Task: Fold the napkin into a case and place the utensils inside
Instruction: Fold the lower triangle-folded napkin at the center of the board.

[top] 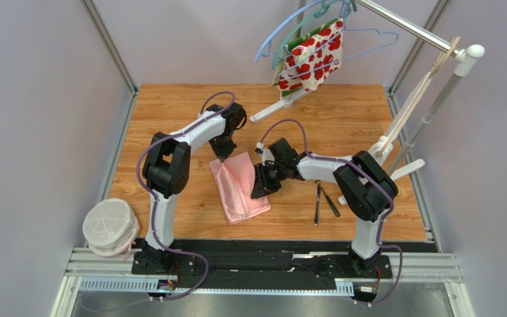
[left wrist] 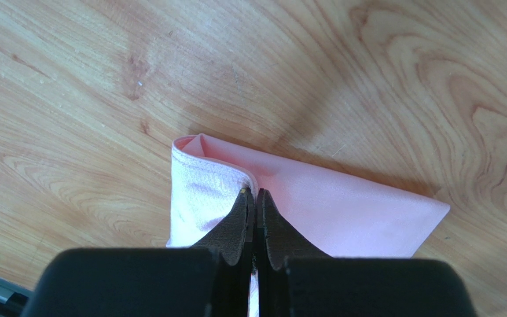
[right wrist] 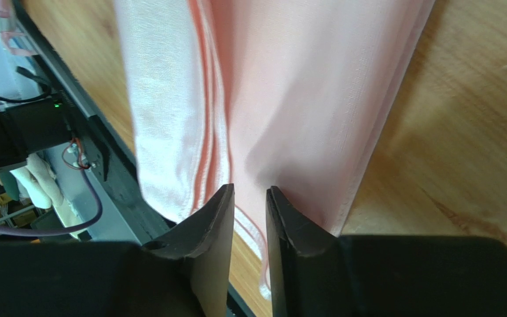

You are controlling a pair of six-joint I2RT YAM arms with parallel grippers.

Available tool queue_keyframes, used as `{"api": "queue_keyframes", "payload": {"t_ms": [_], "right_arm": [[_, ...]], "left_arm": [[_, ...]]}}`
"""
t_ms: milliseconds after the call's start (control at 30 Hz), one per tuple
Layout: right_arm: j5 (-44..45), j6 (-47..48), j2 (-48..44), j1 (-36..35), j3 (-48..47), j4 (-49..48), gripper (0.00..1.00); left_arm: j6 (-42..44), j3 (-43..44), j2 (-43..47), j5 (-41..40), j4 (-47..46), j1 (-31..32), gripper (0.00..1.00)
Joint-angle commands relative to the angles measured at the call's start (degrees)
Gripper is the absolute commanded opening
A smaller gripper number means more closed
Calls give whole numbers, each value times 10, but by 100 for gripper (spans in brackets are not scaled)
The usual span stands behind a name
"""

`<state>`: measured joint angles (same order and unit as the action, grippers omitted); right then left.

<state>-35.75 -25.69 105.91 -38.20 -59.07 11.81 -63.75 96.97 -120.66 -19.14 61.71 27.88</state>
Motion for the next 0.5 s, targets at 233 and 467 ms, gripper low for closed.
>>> {"api": "queue_keyframes", "payload": {"t_ms": [233, 467], "right_arm": [[34, 8, 21, -4, -19, 8, 19], [25, 18, 11, -10, -63, 23, 19]], "left_arm": [[7, 59, -35, -26, 23, -1, 0], [12, 60, -41, -20, 17, -1, 0]]}}
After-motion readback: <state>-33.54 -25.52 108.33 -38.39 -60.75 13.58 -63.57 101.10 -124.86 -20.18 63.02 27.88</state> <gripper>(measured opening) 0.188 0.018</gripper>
